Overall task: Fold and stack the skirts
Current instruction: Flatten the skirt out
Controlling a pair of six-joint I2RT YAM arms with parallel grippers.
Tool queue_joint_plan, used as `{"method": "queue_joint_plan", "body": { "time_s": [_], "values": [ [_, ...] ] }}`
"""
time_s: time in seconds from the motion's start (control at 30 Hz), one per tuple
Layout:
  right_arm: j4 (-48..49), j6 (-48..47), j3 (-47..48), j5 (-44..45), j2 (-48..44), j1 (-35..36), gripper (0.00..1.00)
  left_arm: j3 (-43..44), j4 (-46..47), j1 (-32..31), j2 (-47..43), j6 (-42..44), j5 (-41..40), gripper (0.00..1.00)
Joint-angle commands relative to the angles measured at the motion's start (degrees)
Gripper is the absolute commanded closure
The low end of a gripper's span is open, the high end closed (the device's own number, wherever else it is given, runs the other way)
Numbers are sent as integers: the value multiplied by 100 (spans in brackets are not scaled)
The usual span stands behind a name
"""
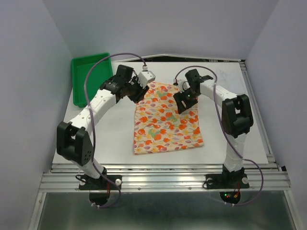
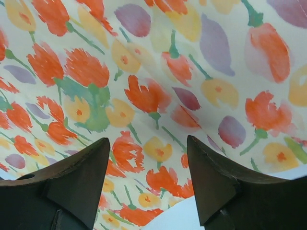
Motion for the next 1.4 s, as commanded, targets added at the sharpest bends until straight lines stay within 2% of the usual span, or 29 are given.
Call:
{"method": "queue_joint_plan", "body": {
  "time_s": [0.0, 0.1, 0.27, 0.43, 0.67, 0.77, 0.9, 1.03, 1.1, 1.23, 1.37],
  "values": [
    [19, -86, 112, -363, 254, -42, 30, 470, 187, 23, 682, -99, 57, 52],
    [125, -305, -326, -355, 263, 29, 31, 1100, 426, 259, 1227, -459, 81, 52],
    [274, -517, -1082, -398, 184, 327, 31, 2166, 127, 621, 2062, -803, 661, 53],
    [423, -895, -1856, -381, 9, 758, 32, 2221, 241, 656, 2133, -829, 715, 53],
    [406, -1370, -2033, -74, -27, 1048, 32, 2159, 198, 665, 2186, -680, 679, 53],
    [406, -1317, -1928, 198, 96, 1048, 33, 1844, -31, 735, 2046, -584, 898, 55],
    [406, -1439, -1980, 471, 35, 1048, 34, 230, 319, 735, 1204, -57, 707, 57],
    [354, -2026, -2347, 778, -211, 1048, 35, -48, 120, 744, 965, 277, 810, 58],
    [345, -2283, -2559, 867, -500, 1048, 35, 101, -39, 744, 991, 409, 960, 58],
    [415, -2583, -2736, 1104, -739, 1048, 34, 1039, -172, 744, 1289, 516, 934, 58],
    [143, -2294, -1771, 666, -765, 830, 31, 2191, -198, 753, 2158, 367, 811, 55]
  ]
}}
